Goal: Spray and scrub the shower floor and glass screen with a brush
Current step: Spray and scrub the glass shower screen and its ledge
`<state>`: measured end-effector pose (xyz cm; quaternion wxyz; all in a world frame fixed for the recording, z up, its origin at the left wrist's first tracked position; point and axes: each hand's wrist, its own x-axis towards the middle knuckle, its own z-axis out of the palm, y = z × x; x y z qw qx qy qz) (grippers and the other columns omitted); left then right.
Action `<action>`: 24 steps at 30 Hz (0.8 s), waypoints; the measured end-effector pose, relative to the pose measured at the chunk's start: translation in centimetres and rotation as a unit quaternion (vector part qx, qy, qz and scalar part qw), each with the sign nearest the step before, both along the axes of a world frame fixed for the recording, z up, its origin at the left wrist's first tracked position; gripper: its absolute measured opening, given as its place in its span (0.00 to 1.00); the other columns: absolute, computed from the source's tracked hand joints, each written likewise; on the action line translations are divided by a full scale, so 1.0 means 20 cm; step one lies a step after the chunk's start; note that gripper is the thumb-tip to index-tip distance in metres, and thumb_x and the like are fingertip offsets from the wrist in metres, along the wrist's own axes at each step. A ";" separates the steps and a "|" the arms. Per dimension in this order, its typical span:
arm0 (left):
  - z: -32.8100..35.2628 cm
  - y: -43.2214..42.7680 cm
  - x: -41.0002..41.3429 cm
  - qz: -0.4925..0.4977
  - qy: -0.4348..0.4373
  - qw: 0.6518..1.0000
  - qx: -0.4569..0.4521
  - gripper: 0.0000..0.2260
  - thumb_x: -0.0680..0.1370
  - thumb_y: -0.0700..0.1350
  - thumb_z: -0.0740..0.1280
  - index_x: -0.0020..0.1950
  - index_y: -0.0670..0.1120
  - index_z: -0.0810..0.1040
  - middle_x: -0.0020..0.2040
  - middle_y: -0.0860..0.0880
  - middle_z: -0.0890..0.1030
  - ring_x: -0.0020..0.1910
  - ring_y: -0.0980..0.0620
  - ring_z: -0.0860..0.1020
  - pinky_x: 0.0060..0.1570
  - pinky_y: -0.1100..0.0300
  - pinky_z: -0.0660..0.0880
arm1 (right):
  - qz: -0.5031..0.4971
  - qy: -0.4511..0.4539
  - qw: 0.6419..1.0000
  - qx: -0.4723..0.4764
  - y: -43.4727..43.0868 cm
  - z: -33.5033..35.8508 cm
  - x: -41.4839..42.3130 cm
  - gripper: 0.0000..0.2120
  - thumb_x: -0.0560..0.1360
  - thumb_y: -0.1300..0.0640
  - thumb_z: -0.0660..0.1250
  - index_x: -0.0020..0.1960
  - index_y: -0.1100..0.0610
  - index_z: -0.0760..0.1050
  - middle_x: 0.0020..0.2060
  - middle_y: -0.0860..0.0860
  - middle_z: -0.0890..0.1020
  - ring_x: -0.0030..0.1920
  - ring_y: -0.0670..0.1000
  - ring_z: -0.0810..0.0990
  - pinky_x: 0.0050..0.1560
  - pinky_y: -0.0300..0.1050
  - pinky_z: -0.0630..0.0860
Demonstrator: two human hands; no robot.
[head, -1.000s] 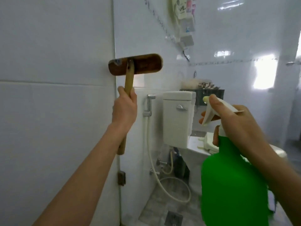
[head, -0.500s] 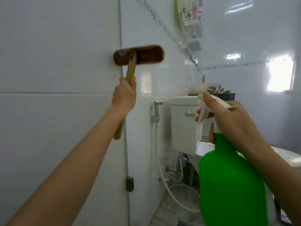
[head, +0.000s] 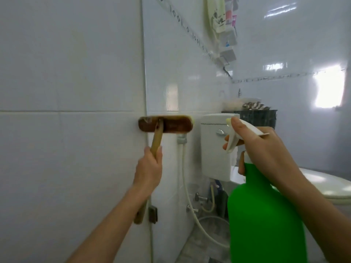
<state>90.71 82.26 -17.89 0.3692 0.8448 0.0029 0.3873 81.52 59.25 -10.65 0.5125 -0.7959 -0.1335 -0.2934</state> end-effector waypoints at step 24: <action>0.82 -0.57 0.01 -0.072 -0.108 0.990 -0.056 0.20 0.81 0.59 0.49 0.58 0.45 0.70 0.39 0.52 0.75 0.34 0.55 0.76 0.32 0.62 0.72 | -0.071 -0.021 0.995 0.059 -0.36 0.08 -0.14 0.24 0.80 0.38 0.58 0.44 0.56 0.80 0.40 0.56 0.85 0.19 0.48 0.77 0.21 0.37 0.73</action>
